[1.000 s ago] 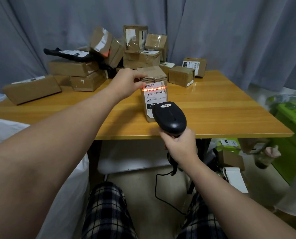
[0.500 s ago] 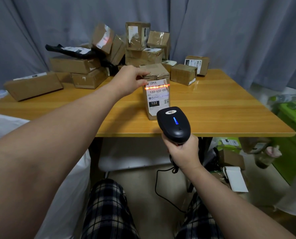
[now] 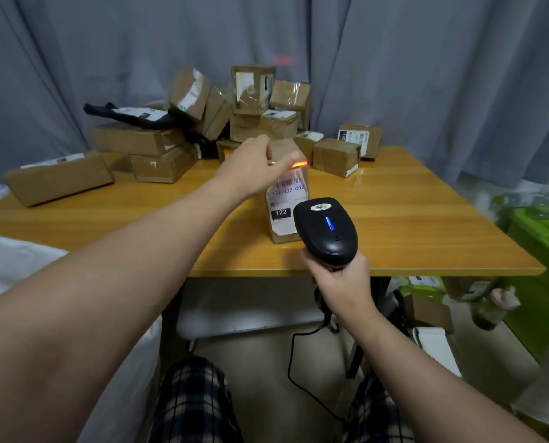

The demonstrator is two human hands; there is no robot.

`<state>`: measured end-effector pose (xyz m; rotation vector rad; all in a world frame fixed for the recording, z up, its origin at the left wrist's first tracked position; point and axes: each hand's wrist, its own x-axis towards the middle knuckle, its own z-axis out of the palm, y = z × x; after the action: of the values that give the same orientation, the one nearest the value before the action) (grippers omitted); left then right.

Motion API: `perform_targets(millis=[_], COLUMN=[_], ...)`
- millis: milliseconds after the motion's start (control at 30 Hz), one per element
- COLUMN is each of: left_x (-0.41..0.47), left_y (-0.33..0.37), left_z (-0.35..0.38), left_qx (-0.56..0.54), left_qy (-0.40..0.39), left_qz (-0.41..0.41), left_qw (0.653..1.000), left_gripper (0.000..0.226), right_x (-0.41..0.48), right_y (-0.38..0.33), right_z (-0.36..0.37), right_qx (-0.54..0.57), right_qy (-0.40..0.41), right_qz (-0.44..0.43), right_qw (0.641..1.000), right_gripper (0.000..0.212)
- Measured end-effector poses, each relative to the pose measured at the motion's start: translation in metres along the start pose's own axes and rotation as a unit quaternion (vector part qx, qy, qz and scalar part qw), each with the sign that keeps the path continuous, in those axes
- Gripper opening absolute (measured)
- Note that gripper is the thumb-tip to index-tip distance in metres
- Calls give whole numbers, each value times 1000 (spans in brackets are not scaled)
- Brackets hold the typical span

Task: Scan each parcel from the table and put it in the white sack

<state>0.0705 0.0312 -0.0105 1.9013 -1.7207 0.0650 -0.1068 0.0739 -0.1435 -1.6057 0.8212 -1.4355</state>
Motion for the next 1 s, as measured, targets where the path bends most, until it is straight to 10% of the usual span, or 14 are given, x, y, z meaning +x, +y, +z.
perform_targets(millis=[133, 400, 667, 833, 1000], left_x=[22, 25, -92, -218, -291], left_y=[23, 0, -111, -173, -204], left_z=[10, -13, -97, -159, -160], left_qx=[53, -154, -388, -241, -42], left_qy=[-64, -137, 159, 336, 297], left_qz=[-152, -273, -295, -321, -397], left_qw=[985, 940, 859, 852, 867], left_gripper=[95, 85, 26, 46, 53], right_x=[22, 61, 39, -3, -45], right_y=[-3, -6, -36, -54, -57], right_z=[-8, 5, 107, 195, 260], right_qx=[-19, -18, 76, 83, 42], right_qy=[14, 16, -121, -258, -364], right_qz=[23, 55, 105, 91, 108], right_qw=[999, 998, 984, 958, 924], right_gripper=[20, 21, 11, 11, 19])
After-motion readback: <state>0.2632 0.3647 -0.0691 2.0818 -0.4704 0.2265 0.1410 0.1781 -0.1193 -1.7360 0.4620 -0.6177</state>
